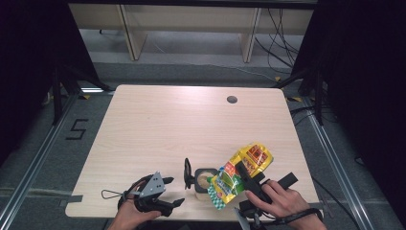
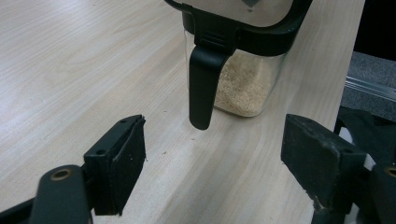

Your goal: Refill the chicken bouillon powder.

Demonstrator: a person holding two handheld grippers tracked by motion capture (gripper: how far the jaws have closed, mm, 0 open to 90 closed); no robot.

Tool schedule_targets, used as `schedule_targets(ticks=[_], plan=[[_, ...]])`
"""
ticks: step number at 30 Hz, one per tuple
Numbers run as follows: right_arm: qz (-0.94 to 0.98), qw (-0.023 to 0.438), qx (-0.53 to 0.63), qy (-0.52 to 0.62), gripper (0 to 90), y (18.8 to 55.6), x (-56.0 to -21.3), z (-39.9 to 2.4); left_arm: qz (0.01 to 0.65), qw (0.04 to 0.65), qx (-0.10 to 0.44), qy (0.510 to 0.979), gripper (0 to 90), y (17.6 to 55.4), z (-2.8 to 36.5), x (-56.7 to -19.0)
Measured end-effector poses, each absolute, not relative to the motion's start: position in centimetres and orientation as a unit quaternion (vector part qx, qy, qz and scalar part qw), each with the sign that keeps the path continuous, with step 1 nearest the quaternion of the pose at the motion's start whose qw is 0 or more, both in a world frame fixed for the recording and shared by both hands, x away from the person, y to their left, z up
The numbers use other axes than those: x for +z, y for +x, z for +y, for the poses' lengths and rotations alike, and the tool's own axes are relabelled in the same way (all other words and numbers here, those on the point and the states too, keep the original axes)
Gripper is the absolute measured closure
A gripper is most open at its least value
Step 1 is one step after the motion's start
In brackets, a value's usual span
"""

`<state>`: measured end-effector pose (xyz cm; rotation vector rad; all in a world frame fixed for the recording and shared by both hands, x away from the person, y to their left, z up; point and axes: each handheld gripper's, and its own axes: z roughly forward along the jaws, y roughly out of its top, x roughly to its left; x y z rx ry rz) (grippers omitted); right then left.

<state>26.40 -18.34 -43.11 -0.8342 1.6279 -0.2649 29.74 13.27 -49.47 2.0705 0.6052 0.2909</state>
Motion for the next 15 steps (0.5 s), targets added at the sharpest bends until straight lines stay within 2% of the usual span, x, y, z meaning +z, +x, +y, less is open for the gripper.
schedule_targets(ticks=[15], plan=[[0.701, 0.603, -0.122, -0.360, 49.5, 26.42, -42.98, -18.46, 0.245, 0.461, 0.118, 0.845, 21.6, 29.76, 13.34, -49.39]])
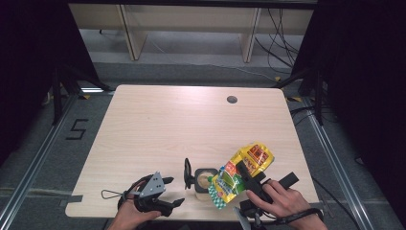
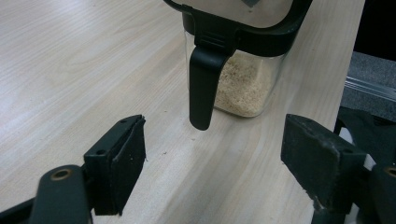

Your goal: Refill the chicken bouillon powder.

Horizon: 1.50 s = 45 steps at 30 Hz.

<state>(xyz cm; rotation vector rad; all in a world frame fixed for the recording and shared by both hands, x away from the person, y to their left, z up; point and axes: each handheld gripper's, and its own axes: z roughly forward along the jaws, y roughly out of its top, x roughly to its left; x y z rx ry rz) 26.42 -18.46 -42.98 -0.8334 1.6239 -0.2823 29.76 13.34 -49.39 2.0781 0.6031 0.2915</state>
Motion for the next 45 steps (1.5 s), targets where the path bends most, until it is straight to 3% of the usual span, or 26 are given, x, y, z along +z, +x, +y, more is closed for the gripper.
schedule_targets(ticks=[45], plan=[[0.701, 0.603, -0.121, -0.361, 49.5, 26.31, -42.82, -18.43, 0.246, 0.464, 0.119, 0.842, 21.7, 29.76, 13.28, -49.44]])
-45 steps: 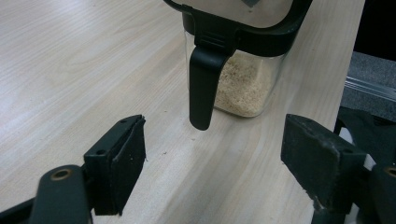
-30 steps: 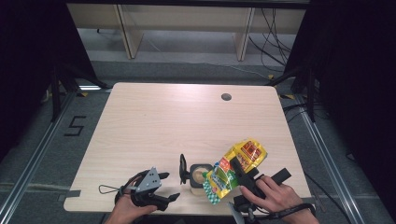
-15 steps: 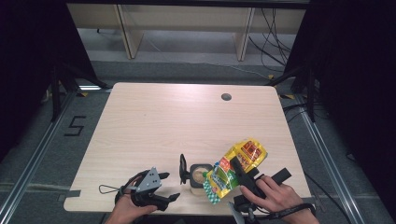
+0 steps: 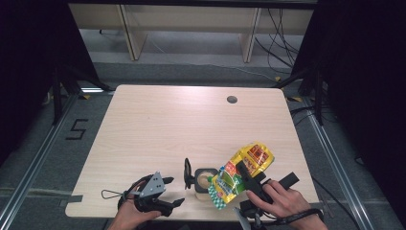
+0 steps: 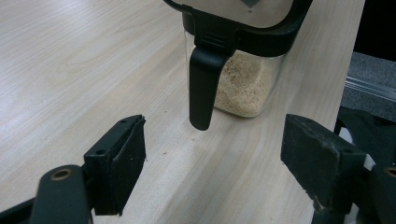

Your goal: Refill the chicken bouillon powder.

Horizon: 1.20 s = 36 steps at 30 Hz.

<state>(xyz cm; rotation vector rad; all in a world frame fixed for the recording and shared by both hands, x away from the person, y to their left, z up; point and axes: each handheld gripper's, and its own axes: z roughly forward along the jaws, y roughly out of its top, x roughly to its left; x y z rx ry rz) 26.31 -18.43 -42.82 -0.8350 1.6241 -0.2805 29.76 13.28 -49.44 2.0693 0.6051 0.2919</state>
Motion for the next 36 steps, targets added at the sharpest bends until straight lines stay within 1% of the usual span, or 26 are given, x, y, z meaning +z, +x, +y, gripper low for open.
schedule_targets(ticks=[17, 19, 20, 22, 27, 36], plan=[[0.701, 0.602, -0.120, -0.362, 49.5, 26.26, -42.85, -18.39, 0.245, 0.461, 0.119, 0.844, 21.7, 29.76, 13.34, -49.37], [0.702, 0.601, -0.122, -0.362, 49.6, 26.27, -42.85, -18.36, 0.240, 0.452, 0.124, 0.850, 21.7, 29.85, 13.47, -49.30], [0.700, 0.603, -0.122, -0.362, 49.5, 26.26, -42.85, -18.38, 0.245, 0.461, 0.119, 0.845, 21.7, 29.76, 13.35, -49.36], [0.700, 0.603, -0.123, -0.363, 49.5, 26.27, -42.83, -18.39, 0.240, 0.453, 0.124, 0.850, 21.7, 29.85, 13.47, -49.31], [0.703, 0.601, -0.122, -0.360, 49.6, 26.26, -42.88, -18.35, 0.246, 0.465, 0.118, 0.842, 21.7, 29.74, 13.30, -49.37], [0.701, 0.602, -0.123, -0.363, 49.5, 26.26, -42.96, -18.30, 0.246, 0.465, 0.117, 0.842, 21.7, 29.73, 13.30, -49.37]])
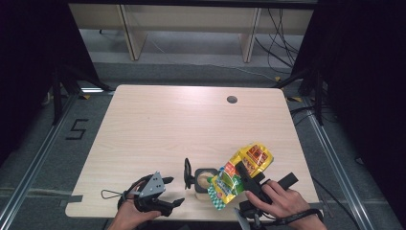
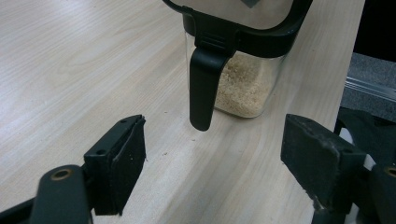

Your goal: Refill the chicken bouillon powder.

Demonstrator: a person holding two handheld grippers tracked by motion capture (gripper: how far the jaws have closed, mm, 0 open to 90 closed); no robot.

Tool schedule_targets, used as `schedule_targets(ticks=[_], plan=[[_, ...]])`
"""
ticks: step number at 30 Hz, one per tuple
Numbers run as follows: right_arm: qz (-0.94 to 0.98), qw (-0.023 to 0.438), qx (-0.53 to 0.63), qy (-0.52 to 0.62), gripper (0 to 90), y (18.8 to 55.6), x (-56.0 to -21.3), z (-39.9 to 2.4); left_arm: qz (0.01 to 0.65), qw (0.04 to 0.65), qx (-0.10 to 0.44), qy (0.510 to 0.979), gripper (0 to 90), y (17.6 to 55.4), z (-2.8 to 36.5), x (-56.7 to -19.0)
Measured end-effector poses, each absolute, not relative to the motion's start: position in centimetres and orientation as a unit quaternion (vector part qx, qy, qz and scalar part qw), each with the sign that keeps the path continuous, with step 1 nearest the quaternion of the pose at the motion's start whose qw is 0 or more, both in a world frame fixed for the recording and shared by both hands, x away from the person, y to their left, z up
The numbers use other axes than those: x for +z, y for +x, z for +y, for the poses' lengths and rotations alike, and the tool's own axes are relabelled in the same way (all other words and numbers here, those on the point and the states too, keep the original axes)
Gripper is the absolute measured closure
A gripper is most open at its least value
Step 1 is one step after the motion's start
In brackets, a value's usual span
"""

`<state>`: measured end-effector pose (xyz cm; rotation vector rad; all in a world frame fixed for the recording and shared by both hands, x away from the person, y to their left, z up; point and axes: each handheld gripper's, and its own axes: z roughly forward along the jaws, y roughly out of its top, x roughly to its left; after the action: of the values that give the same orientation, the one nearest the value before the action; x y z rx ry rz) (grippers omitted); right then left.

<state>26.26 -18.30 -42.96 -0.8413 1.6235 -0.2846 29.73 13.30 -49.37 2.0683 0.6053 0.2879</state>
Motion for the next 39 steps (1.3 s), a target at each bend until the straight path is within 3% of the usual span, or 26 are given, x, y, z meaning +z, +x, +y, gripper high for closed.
schedule_targets(ticks=[39], plan=[[0.705, 0.602, -0.119, -0.356, 49.6, 26.35, -42.85, -18.48, 0.243, 0.457, 0.122, 0.847, 21.7, 29.82, 13.41, -49.33]])
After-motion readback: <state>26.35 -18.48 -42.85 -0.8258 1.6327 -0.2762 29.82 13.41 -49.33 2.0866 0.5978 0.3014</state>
